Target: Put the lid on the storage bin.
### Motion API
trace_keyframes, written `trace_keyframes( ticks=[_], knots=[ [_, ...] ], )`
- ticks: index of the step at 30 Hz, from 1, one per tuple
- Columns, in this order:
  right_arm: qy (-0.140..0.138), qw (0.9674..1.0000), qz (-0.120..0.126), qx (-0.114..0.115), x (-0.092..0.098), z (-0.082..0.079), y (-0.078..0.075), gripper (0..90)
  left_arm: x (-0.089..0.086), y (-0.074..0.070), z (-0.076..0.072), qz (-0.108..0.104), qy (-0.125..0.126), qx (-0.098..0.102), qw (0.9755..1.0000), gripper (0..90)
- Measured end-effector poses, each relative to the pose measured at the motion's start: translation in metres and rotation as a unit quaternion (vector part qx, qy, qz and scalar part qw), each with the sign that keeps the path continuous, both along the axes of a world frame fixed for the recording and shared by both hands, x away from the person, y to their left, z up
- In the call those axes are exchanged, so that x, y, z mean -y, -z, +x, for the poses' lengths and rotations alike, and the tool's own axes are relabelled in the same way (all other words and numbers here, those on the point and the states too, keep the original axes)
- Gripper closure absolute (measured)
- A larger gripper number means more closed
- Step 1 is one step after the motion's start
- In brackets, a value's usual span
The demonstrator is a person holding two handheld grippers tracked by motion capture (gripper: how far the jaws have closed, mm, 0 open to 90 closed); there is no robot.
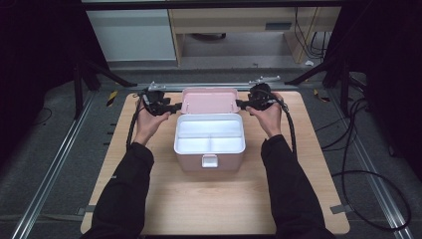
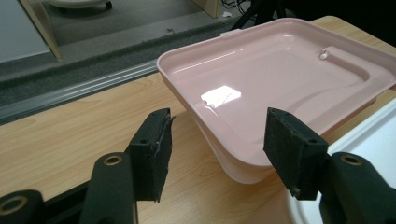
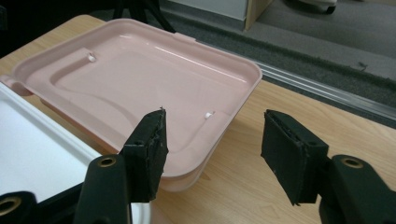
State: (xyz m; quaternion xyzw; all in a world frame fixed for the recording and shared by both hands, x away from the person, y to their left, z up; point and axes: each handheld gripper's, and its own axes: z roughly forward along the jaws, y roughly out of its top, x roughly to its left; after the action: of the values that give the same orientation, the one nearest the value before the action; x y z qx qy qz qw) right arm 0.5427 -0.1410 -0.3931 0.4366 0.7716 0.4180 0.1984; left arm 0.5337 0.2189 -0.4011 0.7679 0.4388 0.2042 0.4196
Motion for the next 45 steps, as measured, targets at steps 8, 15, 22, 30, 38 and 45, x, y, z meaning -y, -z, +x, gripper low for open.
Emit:
trace_keyframes(
  ticks=[8,15,22,30,38,45],
  knots=[
    [0.007,0.9997,0.006,-0.023,-0.006,0.015,0.020,45.5,0.002,0.018,0.013,-0.002,0.003,-0.016,0.9999,43.3],
    [0.009,0.9990,0.007,-0.043,-0.009,0.022,0.036,47.0,0.004,0.027,0.020,-0.014,-0.003,-0.024,0.9996,43.8],
    [0.007,0.9984,0.016,-0.054,-0.015,0.028,0.043,49.6,0.010,0.031,0.029,-0.012,0.000,-0.035,0.9993,46.8],
    [0.007,0.9969,0.034,-0.070,-0.018,0.033,0.049,50.1,0.023,0.038,0.035,-0.014,0.002,-0.055,0.9984,48.5],
    [0.001,0.9972,0.042,-0.062,-0.015,0.030,0.042,52.5,0.018,0.032,0.032,-0.028,0.007,-0.049,0.9984,50.6],
    [-0.004,0.9981,0.051,-0.034,-0.013,0.021,0.031,54.1,0.012,0.015,0.024,-0.046,0.006,-0.022,0.9987,55.4]
  ],
)
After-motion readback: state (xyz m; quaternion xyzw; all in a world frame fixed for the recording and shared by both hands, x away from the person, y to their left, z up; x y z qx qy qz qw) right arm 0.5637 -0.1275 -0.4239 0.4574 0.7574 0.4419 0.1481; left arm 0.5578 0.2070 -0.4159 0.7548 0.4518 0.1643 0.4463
